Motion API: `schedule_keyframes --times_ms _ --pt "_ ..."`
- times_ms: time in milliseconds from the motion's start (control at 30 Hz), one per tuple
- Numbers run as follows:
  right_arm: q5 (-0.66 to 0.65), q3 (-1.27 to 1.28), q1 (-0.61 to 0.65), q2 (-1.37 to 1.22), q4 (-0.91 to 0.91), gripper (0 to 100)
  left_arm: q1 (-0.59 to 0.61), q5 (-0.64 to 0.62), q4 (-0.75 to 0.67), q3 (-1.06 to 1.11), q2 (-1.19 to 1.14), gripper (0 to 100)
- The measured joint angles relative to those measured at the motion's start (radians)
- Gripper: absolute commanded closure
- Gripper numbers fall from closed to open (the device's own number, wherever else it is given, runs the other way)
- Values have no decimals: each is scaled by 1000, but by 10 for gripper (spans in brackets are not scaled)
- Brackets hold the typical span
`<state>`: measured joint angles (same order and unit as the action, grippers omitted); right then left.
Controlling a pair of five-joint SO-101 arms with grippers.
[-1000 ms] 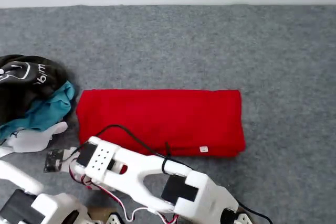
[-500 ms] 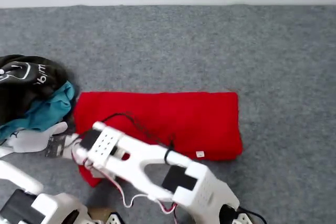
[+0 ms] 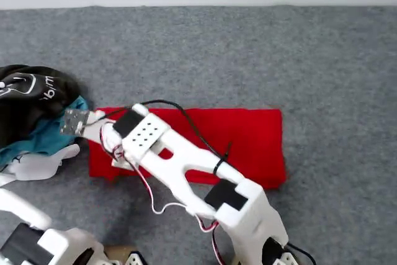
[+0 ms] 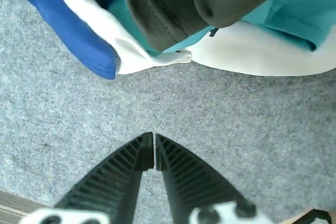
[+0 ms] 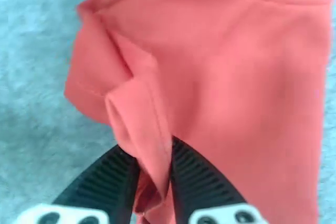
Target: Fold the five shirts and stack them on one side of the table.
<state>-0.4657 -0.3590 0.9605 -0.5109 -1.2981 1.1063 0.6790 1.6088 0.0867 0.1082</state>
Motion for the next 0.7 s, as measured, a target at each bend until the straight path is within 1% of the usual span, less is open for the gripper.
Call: schedule_keyframes --times_ms 133,300,433,500,633,700 --pt "-2 -71 -20 -44 -5 988 -6 0 0 0 2 985" --pt "-2 -132 -18 -48 -87 987 -6 0 0 0 2 985" --pt "-2 -153 -15 -48 -109 980 -6 0 0 0 2 985" --pt "-2 -153 -15 -48 -109 949 -6 0 0 0 2 985" --pt "-2 -153 -38 -55 -83 836 -6 0 0 0 2 985" --pt "-2 -153 -63 -86 -51 813 -6 0 0 0 2 985"
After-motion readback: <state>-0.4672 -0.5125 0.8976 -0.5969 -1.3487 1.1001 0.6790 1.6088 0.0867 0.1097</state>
